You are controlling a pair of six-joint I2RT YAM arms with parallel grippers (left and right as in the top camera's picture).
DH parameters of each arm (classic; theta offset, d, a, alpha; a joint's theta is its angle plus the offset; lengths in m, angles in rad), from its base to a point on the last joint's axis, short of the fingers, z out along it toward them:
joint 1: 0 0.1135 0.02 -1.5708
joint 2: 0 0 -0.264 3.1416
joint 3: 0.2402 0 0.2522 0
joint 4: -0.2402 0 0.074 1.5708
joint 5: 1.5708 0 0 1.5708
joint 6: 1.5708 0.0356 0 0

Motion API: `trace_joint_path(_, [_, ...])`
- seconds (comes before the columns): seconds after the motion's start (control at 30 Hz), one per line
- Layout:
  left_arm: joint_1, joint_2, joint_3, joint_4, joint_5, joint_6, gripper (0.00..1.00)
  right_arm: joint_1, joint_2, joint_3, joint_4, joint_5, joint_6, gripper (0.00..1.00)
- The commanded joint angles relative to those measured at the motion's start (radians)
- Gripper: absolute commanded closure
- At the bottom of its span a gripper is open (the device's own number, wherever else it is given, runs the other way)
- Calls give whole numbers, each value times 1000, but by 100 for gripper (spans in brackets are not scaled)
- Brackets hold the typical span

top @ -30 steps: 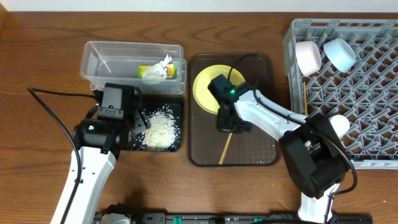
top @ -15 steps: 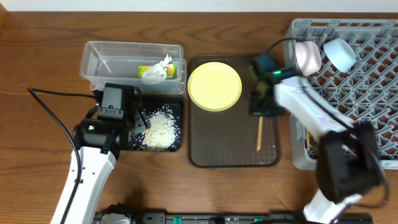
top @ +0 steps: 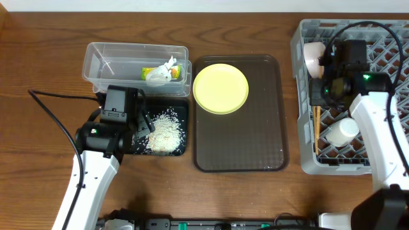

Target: Sort waste into correct bins and load items into the dishwasher rack

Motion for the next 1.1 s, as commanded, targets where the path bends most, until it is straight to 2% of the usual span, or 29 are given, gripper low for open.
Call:
trace_joint_path(0.0, [6, 4, -9, -3, -19, -13, 19, -26, 63, 5, -16, -5, -52, 99])
trace_joint_path(0.07, [6, 4, -9, -3, -19, -13, 18, -26, 100, 5, -25, -4, -52, 99])
trace_joint_path(0.23, [6, 4, -9, -3, -20, -13, 19, -26, 167, 5, -31, -4, -52, 87])
trace_joint_path(0.3, [6, 4, -9, -3, -20, -13, 19, -26, 167, 5, -27, -4, -52, 85])
trace_joint_path(0.43, [6, 4, -9, -3, -20, -13, 19, -26, 135, 23, -14, 0, -52, 69])
trace_joint_path(0.53, [6, 4, -9, -3, -20, -13, 18, -24, 96, 59, -9, -10, -36, 66])
trace_joint_path(0.7, [6, 4, -9, -3, -19, -13, 19, 12, 18, 87, 91, -202, -6, 57])
trace_joint_path(0.8, [6, 4, -9, -3, -20, -13, 18, 60, 14, 86, 155, -297, 49, 56])
trace_joint_path(1.07, [6, 4, -9, -3, -19, -13, 19, 255, 146, 71, 251, -212, 206, 55])
